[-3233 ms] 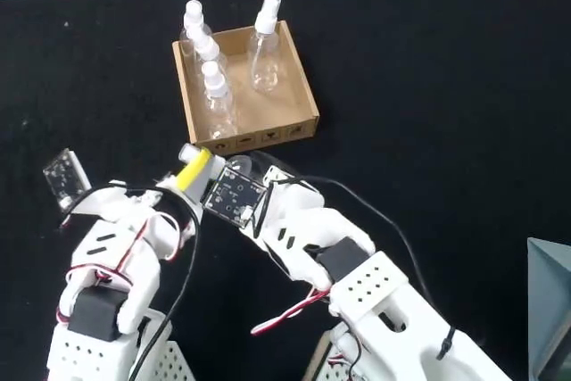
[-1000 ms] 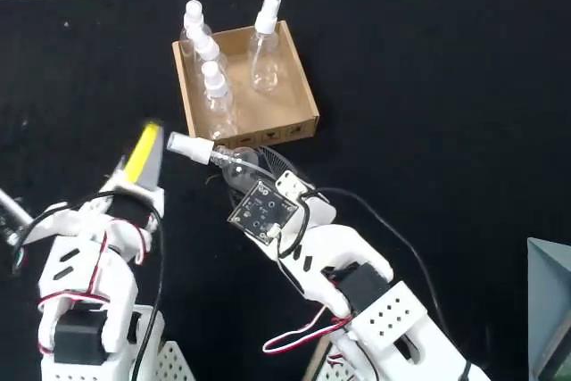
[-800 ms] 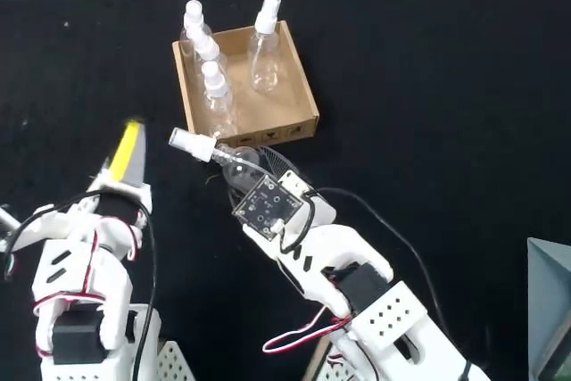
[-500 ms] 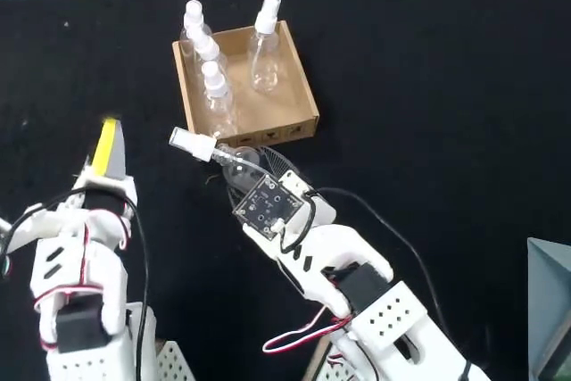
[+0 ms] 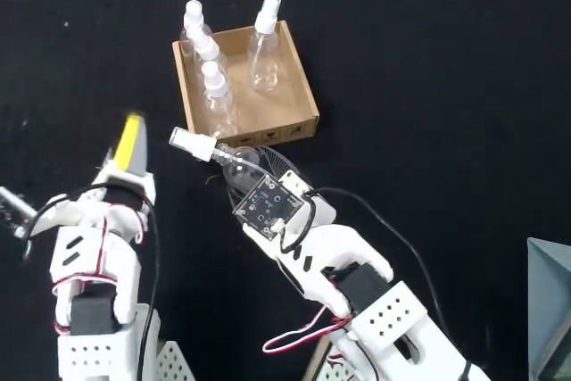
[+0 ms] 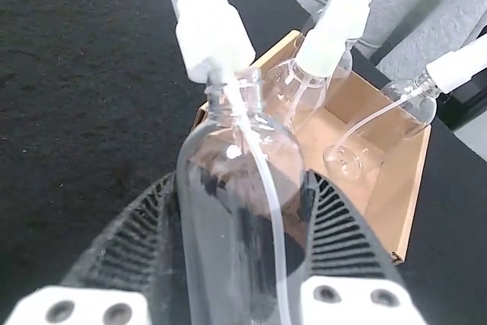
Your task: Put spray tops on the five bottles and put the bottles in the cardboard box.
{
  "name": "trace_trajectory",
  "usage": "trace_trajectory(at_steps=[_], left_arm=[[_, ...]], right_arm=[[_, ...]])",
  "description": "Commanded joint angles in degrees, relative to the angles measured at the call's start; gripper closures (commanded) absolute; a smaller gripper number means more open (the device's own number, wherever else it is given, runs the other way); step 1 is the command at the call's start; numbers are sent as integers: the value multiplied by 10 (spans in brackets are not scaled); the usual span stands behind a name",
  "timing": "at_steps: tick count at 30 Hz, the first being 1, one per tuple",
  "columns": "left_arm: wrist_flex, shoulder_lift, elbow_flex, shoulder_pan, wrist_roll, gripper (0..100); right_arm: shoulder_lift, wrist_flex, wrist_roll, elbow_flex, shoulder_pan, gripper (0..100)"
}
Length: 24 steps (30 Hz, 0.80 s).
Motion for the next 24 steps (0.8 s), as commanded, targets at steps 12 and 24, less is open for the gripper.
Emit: trace_trajectory(at_steps=[12,24], left_arm=[[-14,-8,6,129,-72,802],[-15,-8,-13,160,-74,802]], right_arm=[[-22,-18,-6,-16,-11,861],[-21,-19,-4,-14,-11,861]])
